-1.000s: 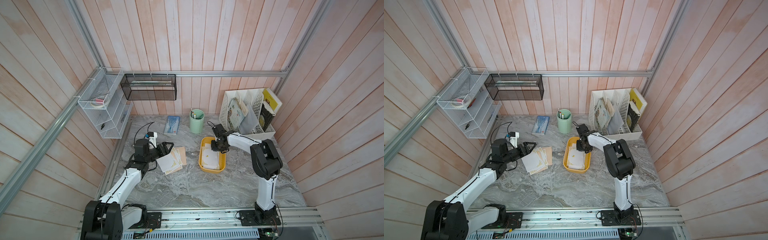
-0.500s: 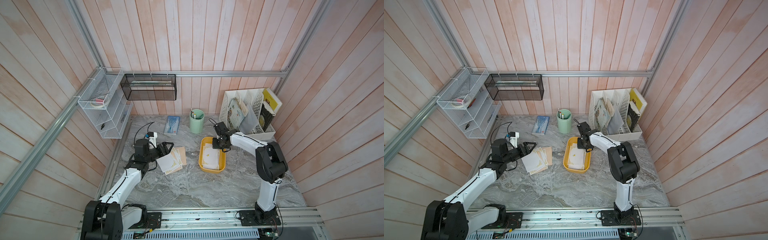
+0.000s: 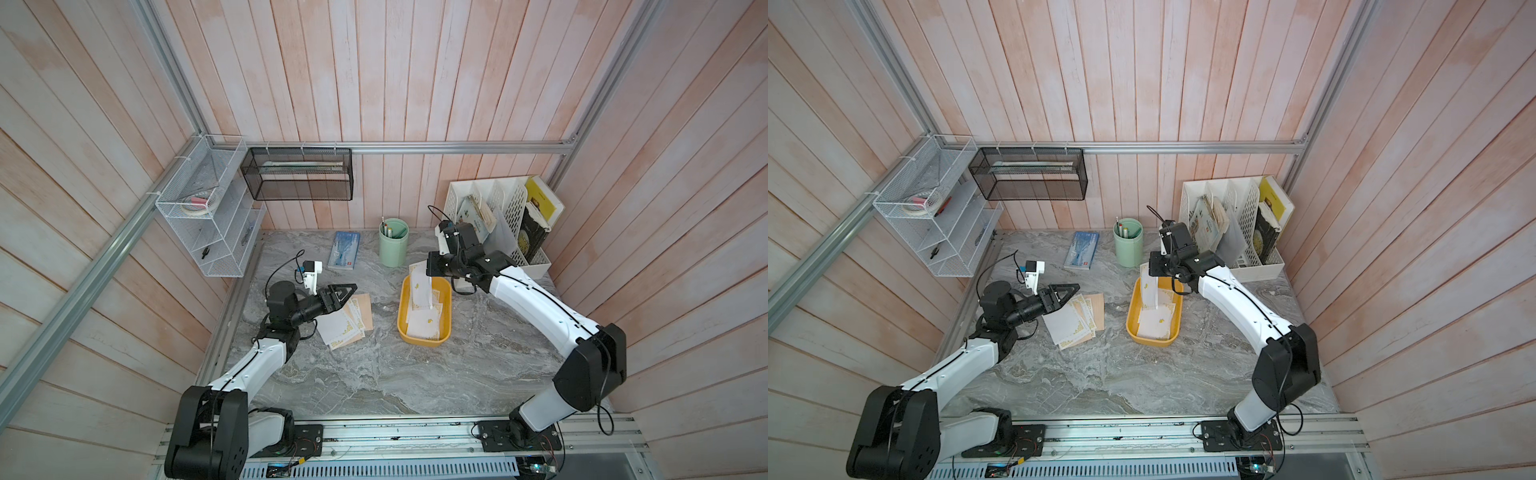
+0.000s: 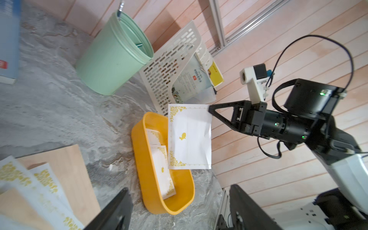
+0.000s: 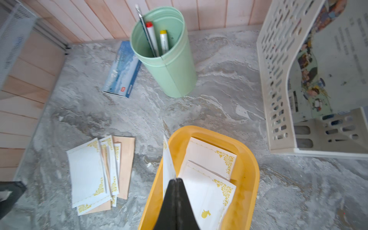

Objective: Take out the stationery paper from the storage box
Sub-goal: Pick up the stationery paper from the storage box.

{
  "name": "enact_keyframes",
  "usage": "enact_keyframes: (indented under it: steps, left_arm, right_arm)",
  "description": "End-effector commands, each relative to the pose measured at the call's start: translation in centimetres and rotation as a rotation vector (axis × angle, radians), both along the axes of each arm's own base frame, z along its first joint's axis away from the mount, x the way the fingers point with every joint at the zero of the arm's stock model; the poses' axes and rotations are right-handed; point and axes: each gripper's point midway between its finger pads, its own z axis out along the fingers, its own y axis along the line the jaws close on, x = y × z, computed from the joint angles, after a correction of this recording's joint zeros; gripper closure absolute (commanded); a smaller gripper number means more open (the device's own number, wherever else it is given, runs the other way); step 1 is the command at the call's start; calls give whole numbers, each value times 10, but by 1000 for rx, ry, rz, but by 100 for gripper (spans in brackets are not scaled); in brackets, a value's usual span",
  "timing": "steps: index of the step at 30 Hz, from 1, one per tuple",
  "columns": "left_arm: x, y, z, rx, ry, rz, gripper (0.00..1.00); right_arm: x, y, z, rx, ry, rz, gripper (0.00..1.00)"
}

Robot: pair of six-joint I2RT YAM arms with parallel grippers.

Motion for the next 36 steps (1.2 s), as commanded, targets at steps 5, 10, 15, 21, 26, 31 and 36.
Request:
enact_keyframes:
  steps: [5, 10, 15, 21, 26, 31, 36]
  left_arm:
    - [-33, -15, 53, -147, -252, -215, 20]
    - [-37, -17, 60, -193, -283, -259, 20]
    - [-30, -18, 58, -204, -280, -253, 20]
    - [-24, -21, 60, -186, -289, -245, 20]
    - [-21, -34, 58, -140, -293, -255, 20]
    - [-20, -47, 59, -81, -309, -249, 20]
    - [-22, -49, 63, -32, -321, -234, 39]
  right_arm:
    - [-39, 49, 78, 311, -146, 306, 100]
    - [-65, 67, 111, 468, -181, 462, 100]
    - [-81, 76, 133, 538, -207, 538, 100]
    - [-93, 89, 143, 558, -221, 586, 100]
    - [-96, 103, 143, 565, -212, 619, 100]
    - [-96, 114, 139, 567, -194, 643, 100]
    - [-86, 116, 127, 539, -171, 610, 100]
